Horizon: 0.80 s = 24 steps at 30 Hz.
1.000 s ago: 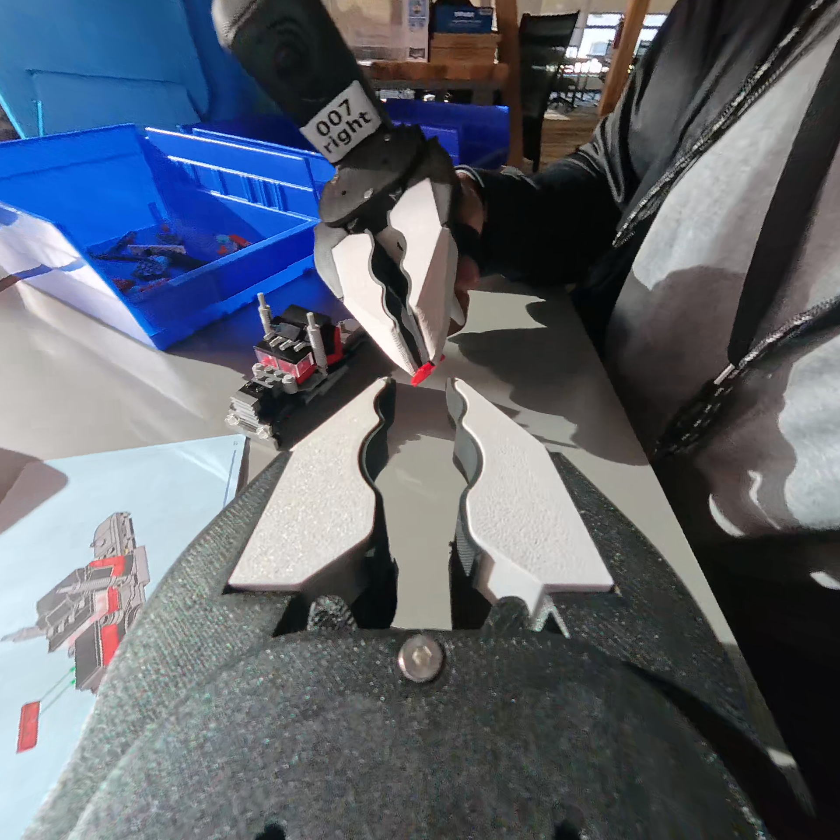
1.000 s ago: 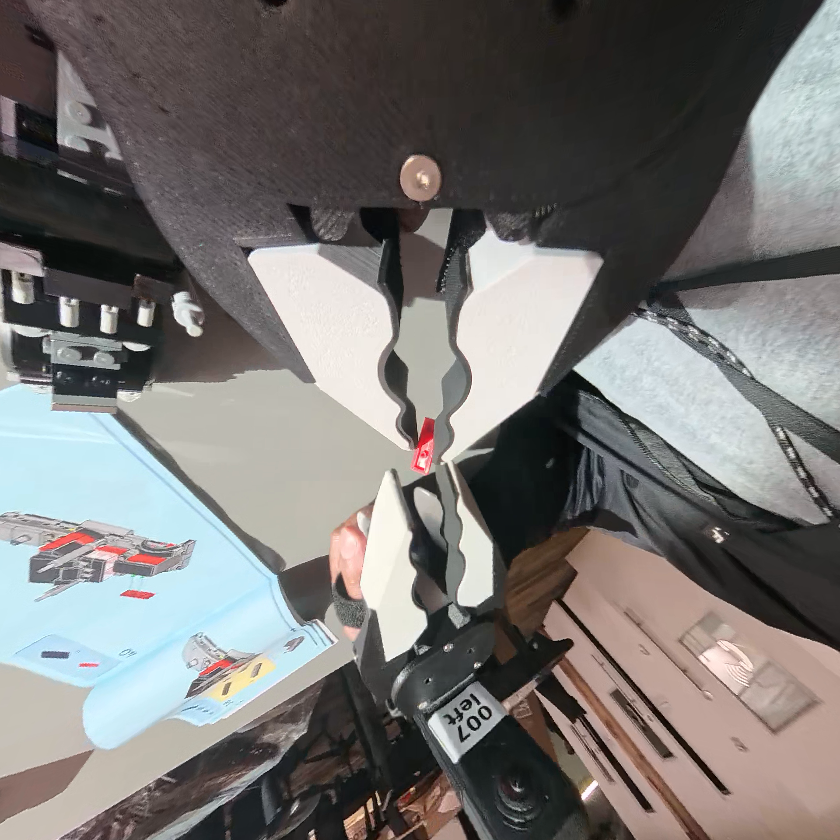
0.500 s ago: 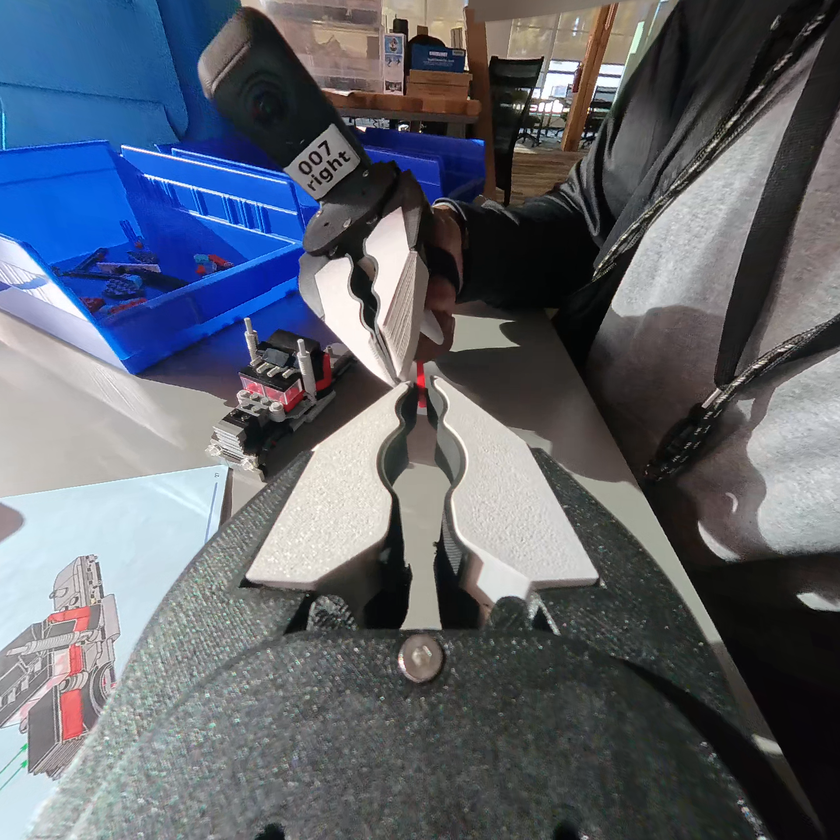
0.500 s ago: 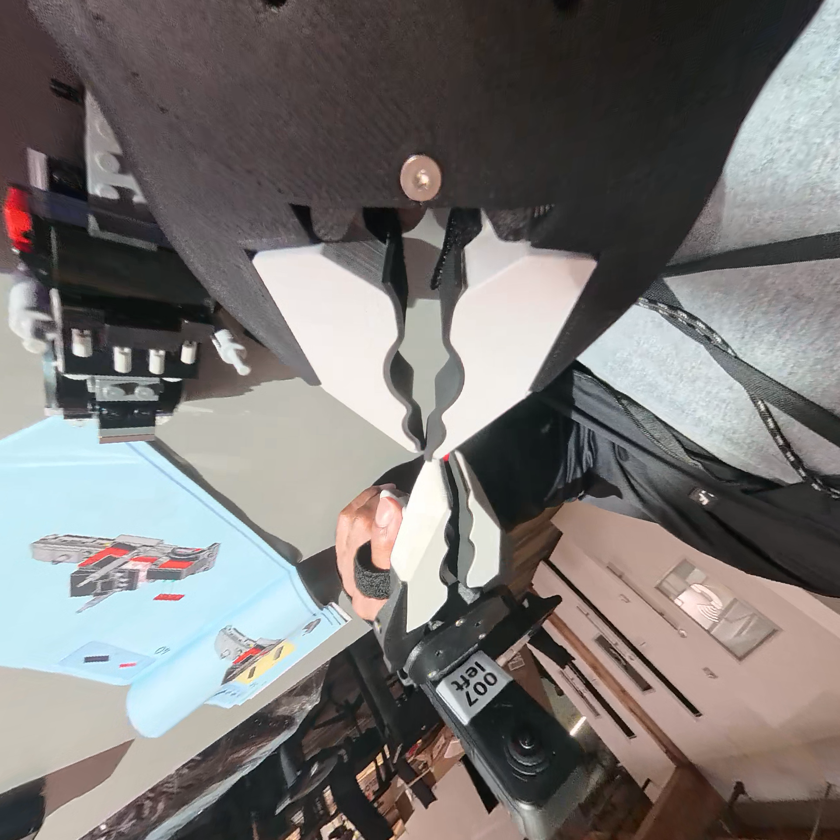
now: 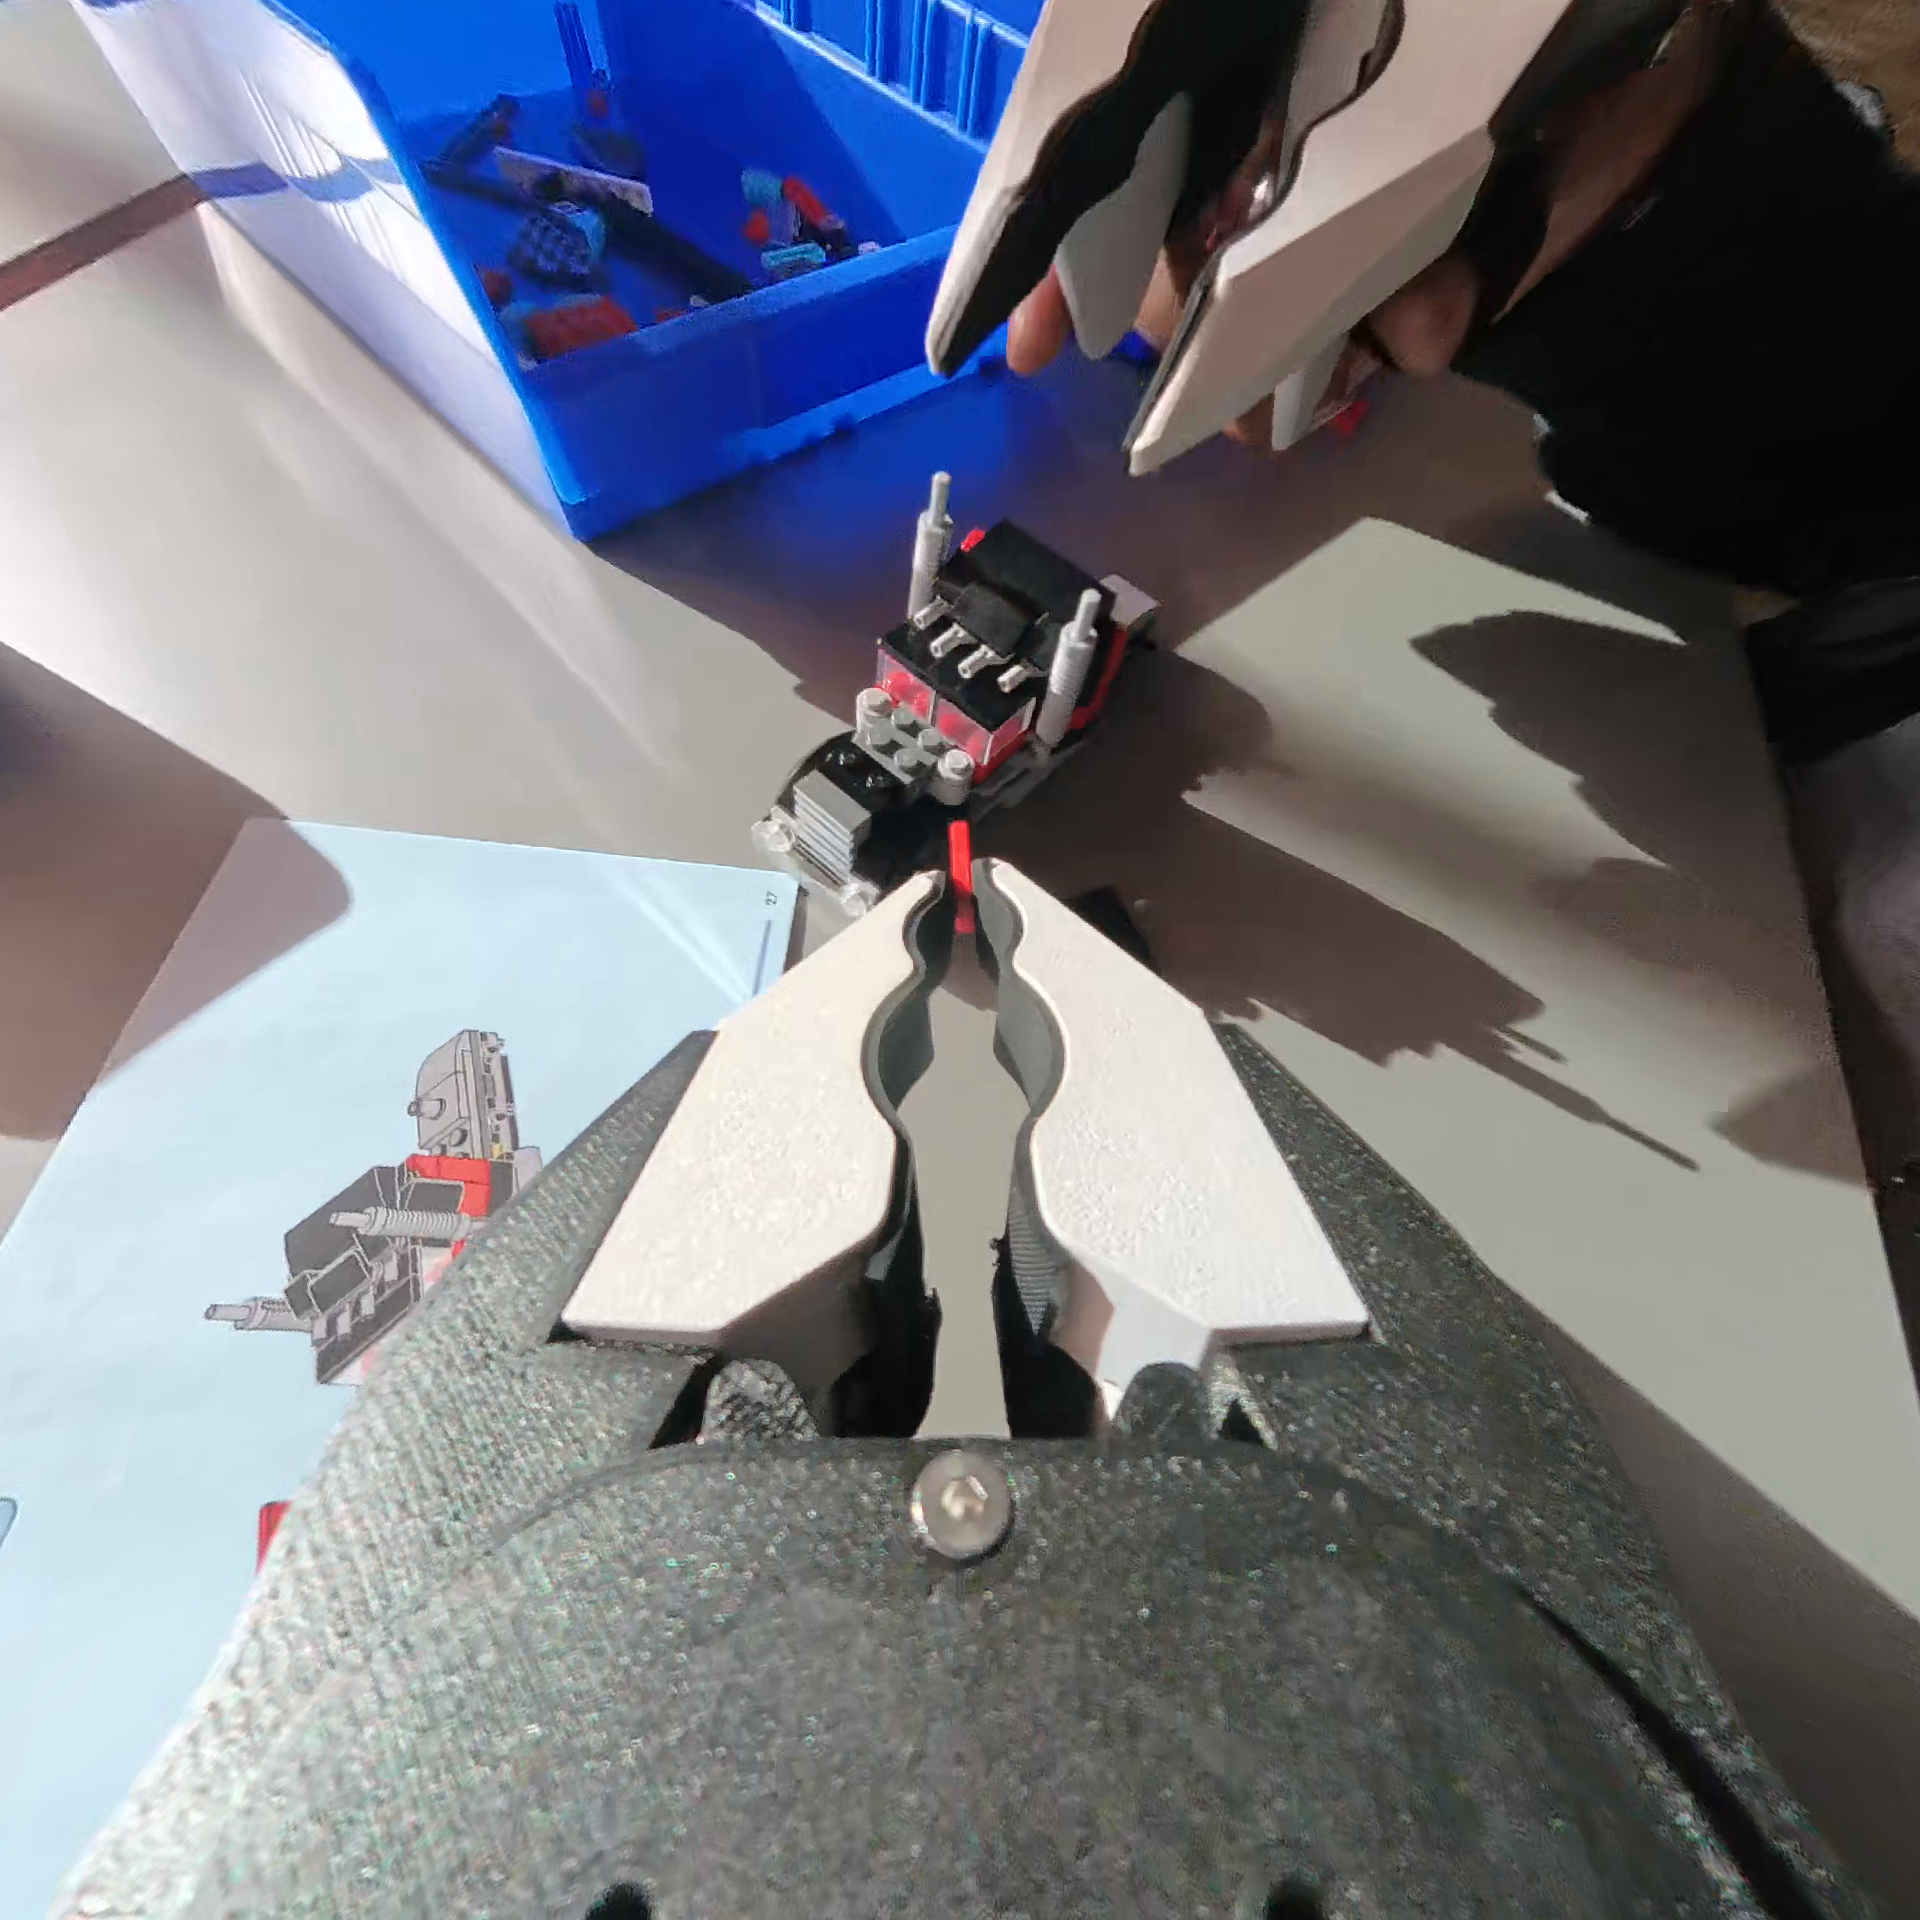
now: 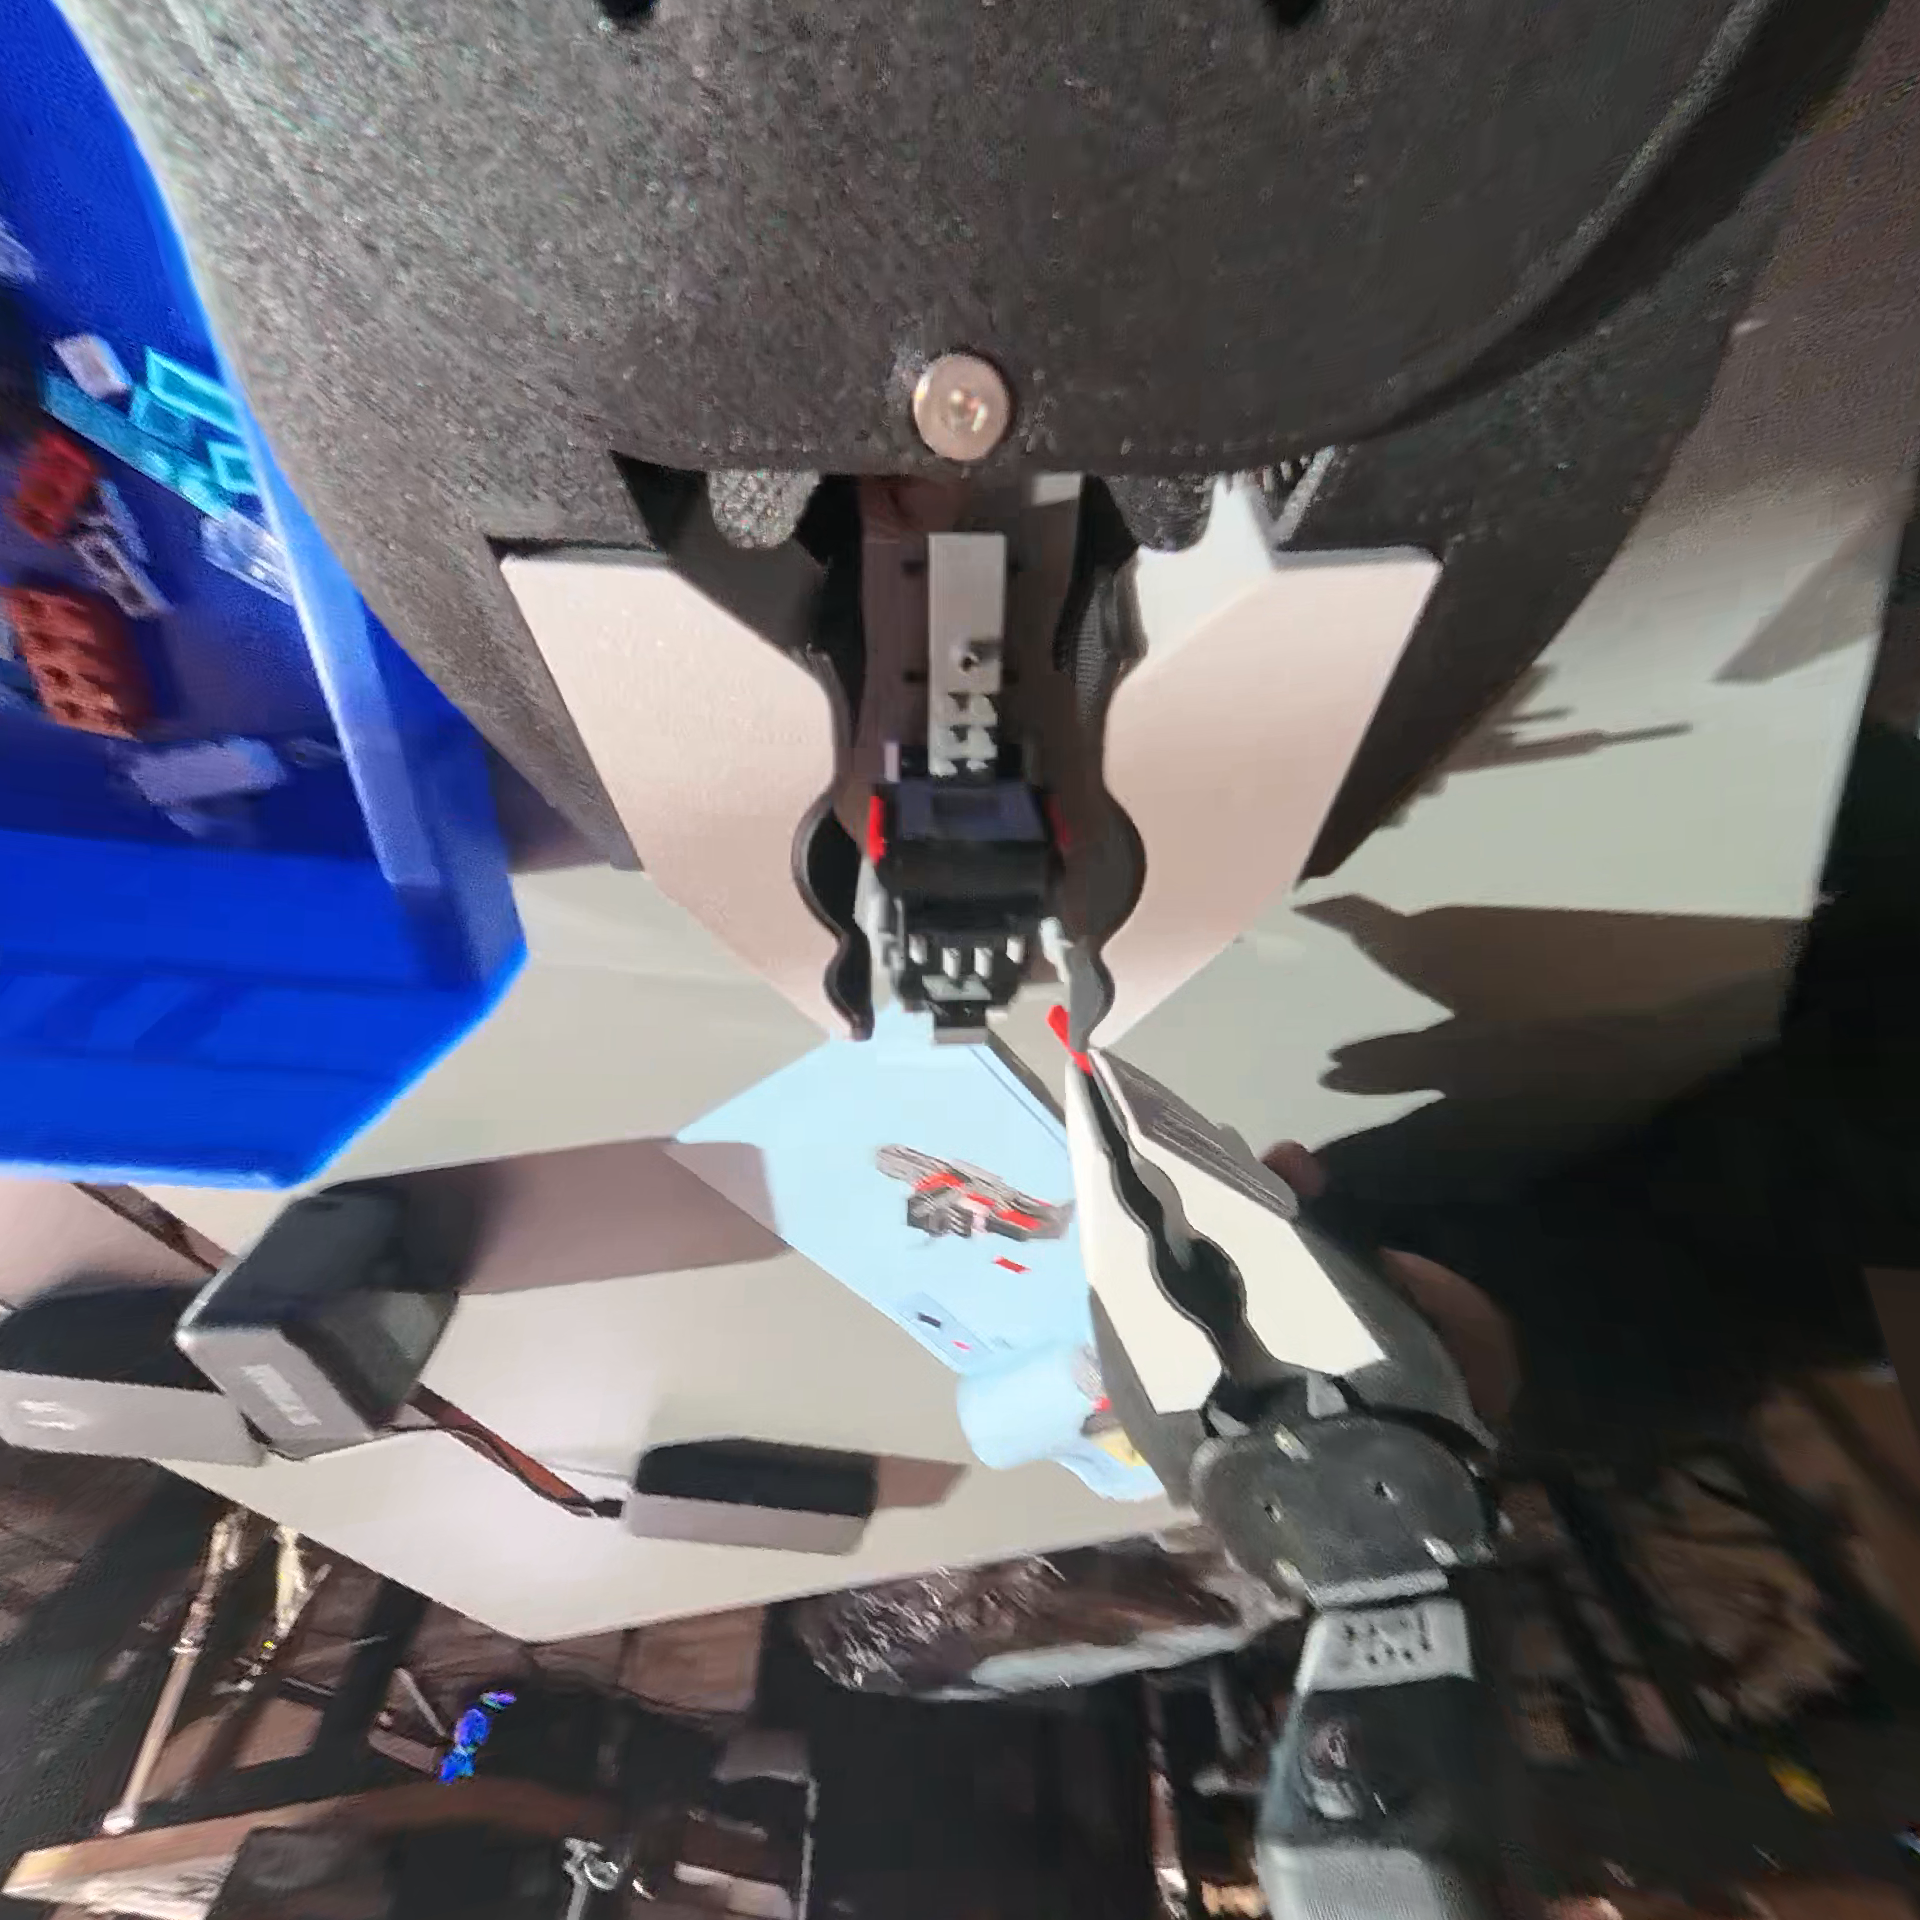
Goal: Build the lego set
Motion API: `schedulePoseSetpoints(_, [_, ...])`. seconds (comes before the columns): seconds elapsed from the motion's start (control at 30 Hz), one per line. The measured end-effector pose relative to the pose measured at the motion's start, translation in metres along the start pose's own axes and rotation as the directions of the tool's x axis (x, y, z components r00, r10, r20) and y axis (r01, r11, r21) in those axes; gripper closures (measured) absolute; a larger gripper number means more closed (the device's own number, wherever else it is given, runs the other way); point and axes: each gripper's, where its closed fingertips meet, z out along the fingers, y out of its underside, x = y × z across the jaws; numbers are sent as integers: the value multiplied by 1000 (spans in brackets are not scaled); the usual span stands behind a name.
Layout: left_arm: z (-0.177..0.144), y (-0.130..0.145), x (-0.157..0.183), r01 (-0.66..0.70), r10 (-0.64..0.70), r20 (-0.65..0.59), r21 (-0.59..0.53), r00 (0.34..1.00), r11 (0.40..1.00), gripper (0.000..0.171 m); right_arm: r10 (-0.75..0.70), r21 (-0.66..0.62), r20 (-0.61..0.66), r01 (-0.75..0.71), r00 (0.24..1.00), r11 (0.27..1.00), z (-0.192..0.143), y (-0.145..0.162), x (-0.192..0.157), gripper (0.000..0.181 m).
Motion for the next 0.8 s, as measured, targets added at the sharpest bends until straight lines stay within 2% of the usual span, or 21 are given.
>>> schedulePoseSetpoints(0.33, [13,-5,-6,-18,18,-7,-6,1000,1000,167,-6,-149,33,11,999,989,18,39,-1,120])
schedulePoseSetpoints(0.5, [14,-5,-8,-26,26,7,-7,1000,1000,167,-30,-208,38,38,999,977,29,51,-3,120])
schedulePoseSetpoints(0.6, [15,-5,-9,-30,30,12,-12,999,999,167,-36,-230,19,40,999,972,31,55,1,126])
schedulePoseSetpoints(0.8, [16,-7,-7,-28,28,1,-4,1000,1000,167,68,-202,73,-52,995,978,31,54,1,127])
